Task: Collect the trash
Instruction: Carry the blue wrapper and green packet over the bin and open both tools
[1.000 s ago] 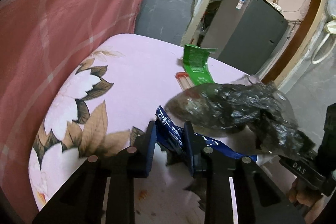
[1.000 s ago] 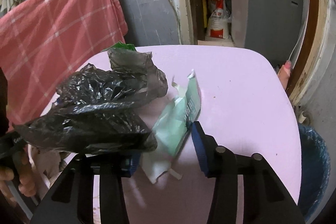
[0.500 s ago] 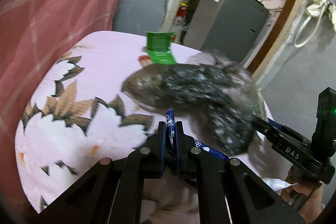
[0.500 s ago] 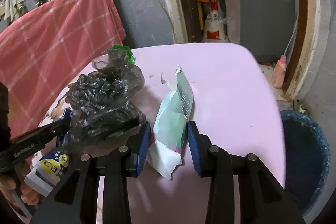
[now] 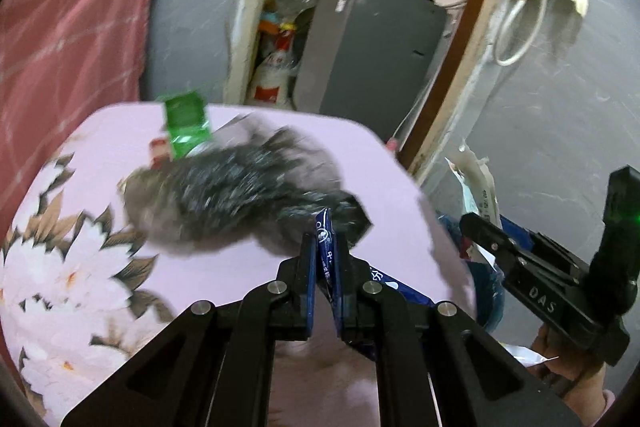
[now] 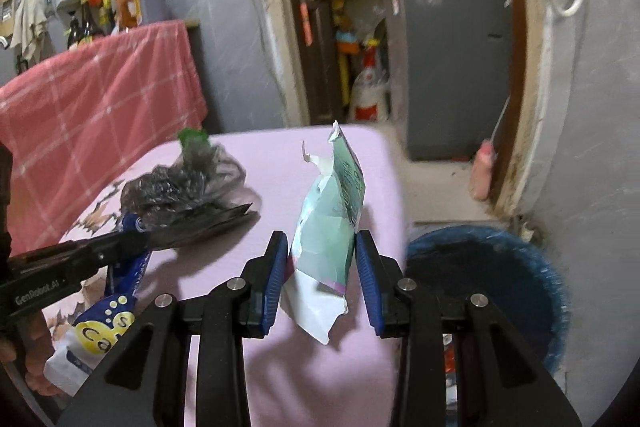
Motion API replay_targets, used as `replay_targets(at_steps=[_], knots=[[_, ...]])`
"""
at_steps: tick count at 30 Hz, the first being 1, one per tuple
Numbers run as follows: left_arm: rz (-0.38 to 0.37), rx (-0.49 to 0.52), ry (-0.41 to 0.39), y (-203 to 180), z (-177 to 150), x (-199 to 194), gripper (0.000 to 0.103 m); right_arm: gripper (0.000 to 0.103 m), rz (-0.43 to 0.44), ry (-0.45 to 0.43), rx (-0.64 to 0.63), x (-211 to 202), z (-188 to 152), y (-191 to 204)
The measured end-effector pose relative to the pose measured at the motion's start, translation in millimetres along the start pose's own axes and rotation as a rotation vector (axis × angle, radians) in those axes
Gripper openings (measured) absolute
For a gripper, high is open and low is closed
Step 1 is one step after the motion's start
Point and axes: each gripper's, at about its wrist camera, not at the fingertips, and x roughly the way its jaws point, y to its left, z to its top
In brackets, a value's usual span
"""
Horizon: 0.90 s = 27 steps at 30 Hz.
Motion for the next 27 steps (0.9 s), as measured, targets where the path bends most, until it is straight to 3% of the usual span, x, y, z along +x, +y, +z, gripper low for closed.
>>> replay_targets(at_steps=[11,19,27], knots=[[-0.021,0.125,-0.067,-74,18,42,0.005,0.033,-0.105,-0.108,0.064,-41,-7,-64],[-0.029,0.186,-0.063,-125,7,85,0.005,0.033,-0.179,-0.105,0.112,-48,-20,-113],[-0.030,0.203,0.003,-150,-2,130,0.005,0.033,-0.217,-0.068,0.144,-38,-33,-148]])
